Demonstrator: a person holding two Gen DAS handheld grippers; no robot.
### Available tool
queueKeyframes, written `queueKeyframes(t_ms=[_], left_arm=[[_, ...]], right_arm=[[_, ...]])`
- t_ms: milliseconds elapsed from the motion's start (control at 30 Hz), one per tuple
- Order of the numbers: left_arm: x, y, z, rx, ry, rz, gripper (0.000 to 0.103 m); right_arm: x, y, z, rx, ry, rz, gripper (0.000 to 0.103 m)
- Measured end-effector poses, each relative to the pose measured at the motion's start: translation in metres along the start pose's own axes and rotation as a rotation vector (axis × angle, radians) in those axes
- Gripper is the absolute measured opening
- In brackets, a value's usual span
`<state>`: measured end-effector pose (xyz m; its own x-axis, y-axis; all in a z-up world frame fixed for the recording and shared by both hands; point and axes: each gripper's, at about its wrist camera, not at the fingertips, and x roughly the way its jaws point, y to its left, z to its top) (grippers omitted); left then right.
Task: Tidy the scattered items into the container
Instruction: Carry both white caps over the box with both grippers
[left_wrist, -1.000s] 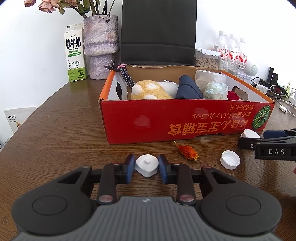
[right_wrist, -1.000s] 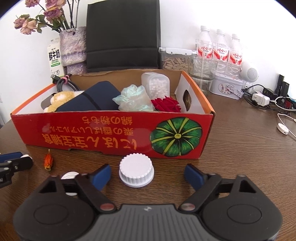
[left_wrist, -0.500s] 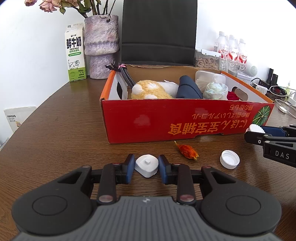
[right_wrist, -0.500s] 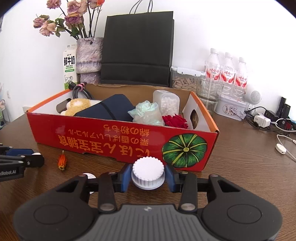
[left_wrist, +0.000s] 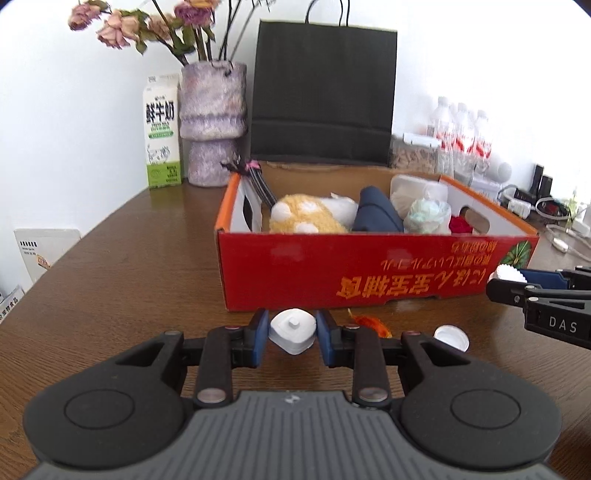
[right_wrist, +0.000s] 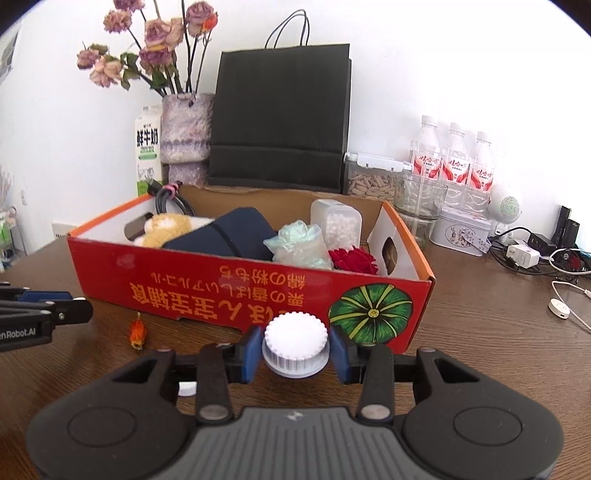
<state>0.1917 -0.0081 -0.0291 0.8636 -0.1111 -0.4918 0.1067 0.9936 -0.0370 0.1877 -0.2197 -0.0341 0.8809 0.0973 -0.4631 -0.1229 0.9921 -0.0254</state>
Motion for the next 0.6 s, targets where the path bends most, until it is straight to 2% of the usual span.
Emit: queueKeyframes(t_ms=[133,267,400,600], left_arm=[[-0.022,-0.001,0.004,-0.027,-0.089,-0.016,0.029],[-0.038,-0.007,0.012,-0.012,-0.171,0.001,0.029],[-0.04,-0.011,0.028,-0.024,-0.195,-0.008,0.029],[-0.04,-0.026,0.059,-0.036,-0.259,-0.021,0.029]], right_arm=[[-0.017,-0.003,0.005,0.021,-0.077,0.014,0.039],[-0.032,-0.009,0.016,0.054,-0.153,0.019,0.039],[-0.043,-0.018,0.033,0.084,-0.219,0.026,0.039],[-0.041,-0.027,0.057,0.082,-0.26,0.008,0.039]])
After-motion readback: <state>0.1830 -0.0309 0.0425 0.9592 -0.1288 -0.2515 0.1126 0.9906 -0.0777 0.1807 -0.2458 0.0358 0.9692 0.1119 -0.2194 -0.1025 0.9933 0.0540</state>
